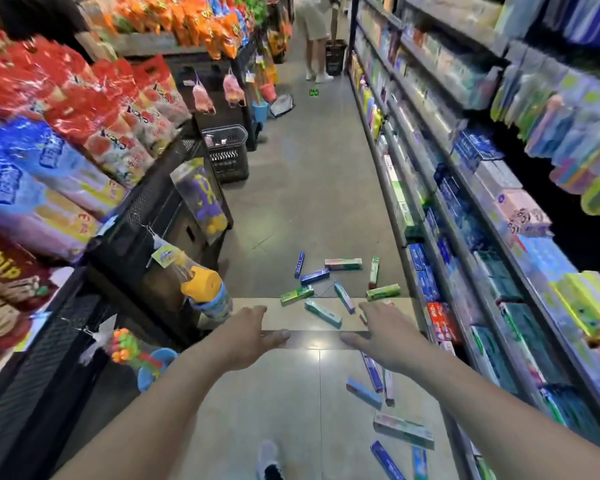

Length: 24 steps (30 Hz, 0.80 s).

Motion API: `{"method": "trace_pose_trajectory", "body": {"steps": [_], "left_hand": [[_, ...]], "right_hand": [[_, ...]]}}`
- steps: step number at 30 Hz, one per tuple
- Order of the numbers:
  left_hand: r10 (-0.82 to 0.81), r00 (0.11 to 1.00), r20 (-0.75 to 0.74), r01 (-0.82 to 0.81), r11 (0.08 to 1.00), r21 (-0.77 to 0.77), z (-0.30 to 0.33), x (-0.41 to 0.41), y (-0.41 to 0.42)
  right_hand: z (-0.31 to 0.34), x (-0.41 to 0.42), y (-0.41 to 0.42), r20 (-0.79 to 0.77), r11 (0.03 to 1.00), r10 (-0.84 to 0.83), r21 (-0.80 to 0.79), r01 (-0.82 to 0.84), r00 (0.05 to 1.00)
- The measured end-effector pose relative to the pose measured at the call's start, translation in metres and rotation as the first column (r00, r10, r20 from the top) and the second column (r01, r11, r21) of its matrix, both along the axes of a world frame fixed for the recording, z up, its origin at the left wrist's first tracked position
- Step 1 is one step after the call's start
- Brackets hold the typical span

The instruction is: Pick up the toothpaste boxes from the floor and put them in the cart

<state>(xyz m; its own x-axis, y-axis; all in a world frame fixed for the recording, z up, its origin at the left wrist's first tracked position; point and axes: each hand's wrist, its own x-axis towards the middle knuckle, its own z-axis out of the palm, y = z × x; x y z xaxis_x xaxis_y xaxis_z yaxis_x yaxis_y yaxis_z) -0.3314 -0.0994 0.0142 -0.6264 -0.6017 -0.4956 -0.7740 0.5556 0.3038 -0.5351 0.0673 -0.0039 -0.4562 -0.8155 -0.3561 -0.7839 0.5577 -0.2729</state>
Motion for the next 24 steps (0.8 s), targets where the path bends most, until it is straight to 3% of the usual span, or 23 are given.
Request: {"method": "trace_pose_trajectory", "body": {"steps": [4,8,12,18,24], "left_hand": [[-0.036,0.999,-0.009,0.036,0.999,0.037,-0.019,-0.027,-0.071],[-0.196,0.973,0.121,0.216,0.957,-0.194,-0.025,-0.062,-0.148],[-0.185,0.982,0.047,0.184,0.982,0.032,-0.027,-0.102,-0.223],[-0.281,0.955,0.097,0.283,0.959,-0.004,-0.052,-0.162,-0.307],[-0.329,0.919,0.219,0.337,0.941,-0.002,-0.102,-0.239,-0.373]], "right_hand": [[-0.016,-0.022,-0.068,-0.036,0.999,0.012,0.034,-0.011,0.999],[-0.018,-0.045,-0.136,-0.044,0.996,-0.038,0.077,0.041,0.998],[-0.022,-0.068,-0.197,0.022,0.988,-0.131,0.089,0.129,0.991],[-0.04,-0.112,-0.268,-0.053,0.987,-0.158,0.034,0.16,0.986],[-0.098,-0.181,-0.337,-0.076,0.987,-0.116,0.1,0.123,0.99]]}}
